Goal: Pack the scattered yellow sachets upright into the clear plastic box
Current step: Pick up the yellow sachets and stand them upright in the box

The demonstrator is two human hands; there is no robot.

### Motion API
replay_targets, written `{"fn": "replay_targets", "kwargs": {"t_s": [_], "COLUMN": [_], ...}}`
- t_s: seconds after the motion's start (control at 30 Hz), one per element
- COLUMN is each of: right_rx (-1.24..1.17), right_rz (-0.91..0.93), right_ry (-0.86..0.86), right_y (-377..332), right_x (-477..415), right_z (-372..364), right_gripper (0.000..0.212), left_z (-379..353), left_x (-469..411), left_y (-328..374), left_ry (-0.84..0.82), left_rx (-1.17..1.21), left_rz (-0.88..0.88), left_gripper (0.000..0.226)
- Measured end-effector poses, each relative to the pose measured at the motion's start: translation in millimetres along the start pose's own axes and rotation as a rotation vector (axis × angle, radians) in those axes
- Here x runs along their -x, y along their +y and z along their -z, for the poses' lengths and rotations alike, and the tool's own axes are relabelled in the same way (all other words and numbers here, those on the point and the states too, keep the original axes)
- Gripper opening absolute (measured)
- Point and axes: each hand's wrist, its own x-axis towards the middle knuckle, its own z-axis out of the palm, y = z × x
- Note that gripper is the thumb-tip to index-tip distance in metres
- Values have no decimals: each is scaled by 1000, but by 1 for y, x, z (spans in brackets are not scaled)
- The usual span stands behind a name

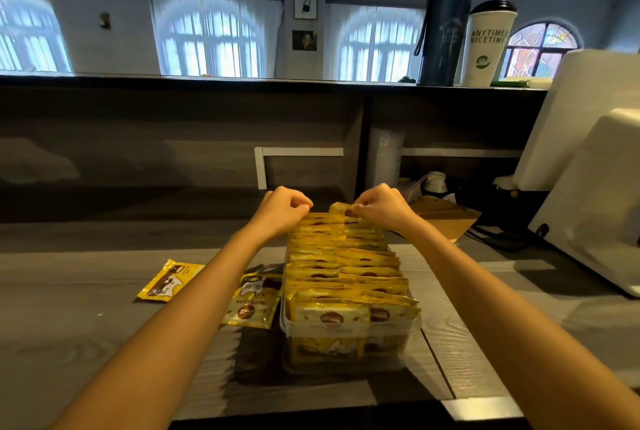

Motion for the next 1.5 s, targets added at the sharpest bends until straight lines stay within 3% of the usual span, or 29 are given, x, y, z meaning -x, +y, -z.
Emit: {"fn": "replay_targets", "kwargs": {"t_s": [0.17,0.33,0.43,0.6,0.8,1.0,1.1,1.27,1.37,1.5], "right_rx": [57,33,54,172,382,461,380,268,276,253], "right_rz": [101,251,300,240,52,69,90,113,163,135], "right_ry": [246,277,181,-109,-408,-397,-394,-441,-482,-600], "right_y": [-45,-120,-153,-172,-153,-147,-152,-161,-163,-164], "right_x": [20,57,80,109,111,113,112,104,98,90], "right_z": [3,-16,-41,-90,-134,-143,-143,-144,-147,-149], "right_gripper": [27,26,30,28,38,37,36,42,50,59], "left_z": [23,56,68,65,60,65,71,86,87,84], "left_x": [10,37,60,110,144,160,165,160,158,151], "left_y": [0,-12,-42,-97,-119,-117,-113,-117,-126,-137], "left_ry": [159,334,335,192,-86,-179,-124,39,-21,-88], "left_rx": [-26,-68,-118,-206,-342,-510,-588,-481,-439,-363], "left_rz": [11,149,281,443,421,398,413,518,548,546], "left_gripper": [29,31,32,40,43,36,24,15,56,60]}}
